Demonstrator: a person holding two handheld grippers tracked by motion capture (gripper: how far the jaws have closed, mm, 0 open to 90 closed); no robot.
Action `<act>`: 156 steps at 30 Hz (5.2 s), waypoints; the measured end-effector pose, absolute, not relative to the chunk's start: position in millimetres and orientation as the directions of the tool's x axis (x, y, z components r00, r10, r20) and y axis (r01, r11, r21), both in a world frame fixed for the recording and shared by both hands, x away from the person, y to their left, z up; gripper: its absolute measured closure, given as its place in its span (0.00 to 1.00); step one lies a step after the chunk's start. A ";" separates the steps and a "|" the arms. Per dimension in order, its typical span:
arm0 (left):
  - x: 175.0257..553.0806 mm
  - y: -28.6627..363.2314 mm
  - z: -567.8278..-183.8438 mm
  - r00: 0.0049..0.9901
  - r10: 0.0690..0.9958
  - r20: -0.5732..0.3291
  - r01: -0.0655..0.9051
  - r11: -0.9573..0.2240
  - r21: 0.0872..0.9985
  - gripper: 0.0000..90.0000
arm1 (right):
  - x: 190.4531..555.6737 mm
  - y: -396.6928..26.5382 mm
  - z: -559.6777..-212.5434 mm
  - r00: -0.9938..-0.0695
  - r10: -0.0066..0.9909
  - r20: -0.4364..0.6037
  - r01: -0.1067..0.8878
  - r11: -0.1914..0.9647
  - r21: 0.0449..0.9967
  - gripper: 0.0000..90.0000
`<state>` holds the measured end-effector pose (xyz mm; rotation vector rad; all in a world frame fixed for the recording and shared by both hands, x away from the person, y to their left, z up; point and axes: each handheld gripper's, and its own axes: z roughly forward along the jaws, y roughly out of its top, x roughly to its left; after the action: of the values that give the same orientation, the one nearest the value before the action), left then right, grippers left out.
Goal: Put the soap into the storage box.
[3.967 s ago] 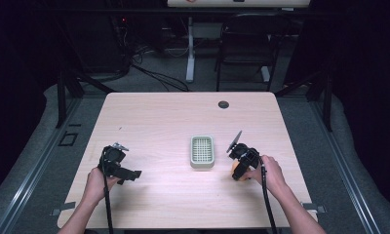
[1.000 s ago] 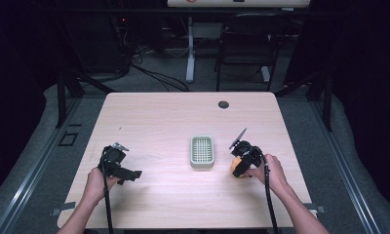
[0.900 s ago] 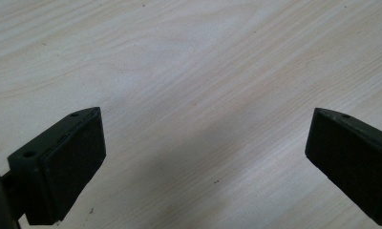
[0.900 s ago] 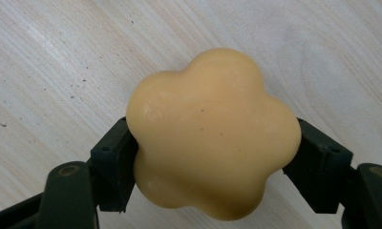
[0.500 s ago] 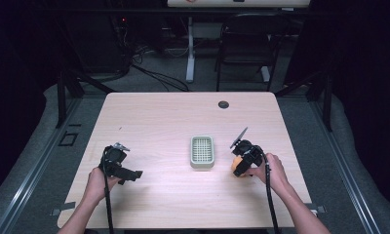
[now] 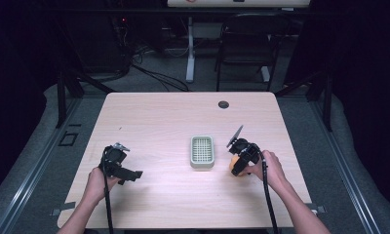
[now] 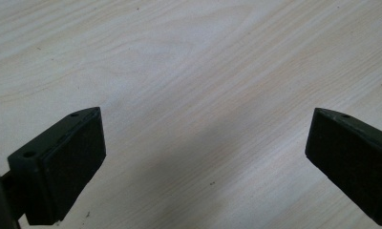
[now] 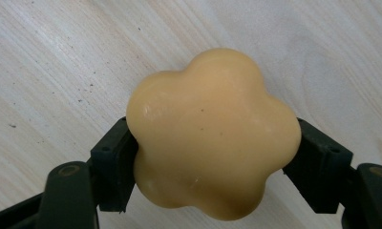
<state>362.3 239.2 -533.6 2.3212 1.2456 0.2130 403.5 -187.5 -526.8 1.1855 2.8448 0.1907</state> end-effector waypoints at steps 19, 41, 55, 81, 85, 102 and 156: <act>363.0 238.6 -533.5 0.575 0.812 -0.096 0.736 -0.463 0.493 0.00 | 416.4 -177.0 -514.2 -0.716 0.698 -0.017 0.690 0.711 0.134 0.30; 363.1 238.0 -534.0 0.578 0.810 -0.098 0.735 -0.465 0.494 0.00 | 430.7 -161.7 -501.4 -0.728 0.685 -0.022 0.673 0.721 0.162 0.30; 363.5 237.2 -533.7 0.584 0.806 -0.097 0.732 -0.471 0.493 0.00 | 437.5 -155.8 -495.1 -0.730 0.683 -0.039 0.669 0.724 0.170 0.30; 363.6 236.0 -534.0 0.588 0.803 -0.098 0.729 -0.473 0.496 0.00 | 449.5 -131.3 -488.3 -0.753 0.657 -0.039 0.642 0.746 0.174 0.30; 363.5 235.8 -533.8 0.589 0.802 -0.097 0.727 -0.474 0.496 0.00 | 450.7 -128.8 -488.9 -0.751 0.659 -0.033 0.643 0.743 0.186 0.30; 363.6 236.1 -533.8 0.588 0.803 -0.098 0.727 -0.472 0.499 0.00 | 455.2 -116.9 -487.3 -0.765 0.643 -0.033 0.629 0.757 0.175 0.30; 363.0 234.9 -534.0 0.599 0.795 -0.101 0.723 -0.482 0.495 0.00 | 469.4 -73.1 -515.2 -0.788 0.615 0.000 0.606 0.776 0.175 0.30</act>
<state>363.0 234.9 -534.0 2.3335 1.2030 0.1933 469.4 -73.1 -515.2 1.0003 2.9063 0.2565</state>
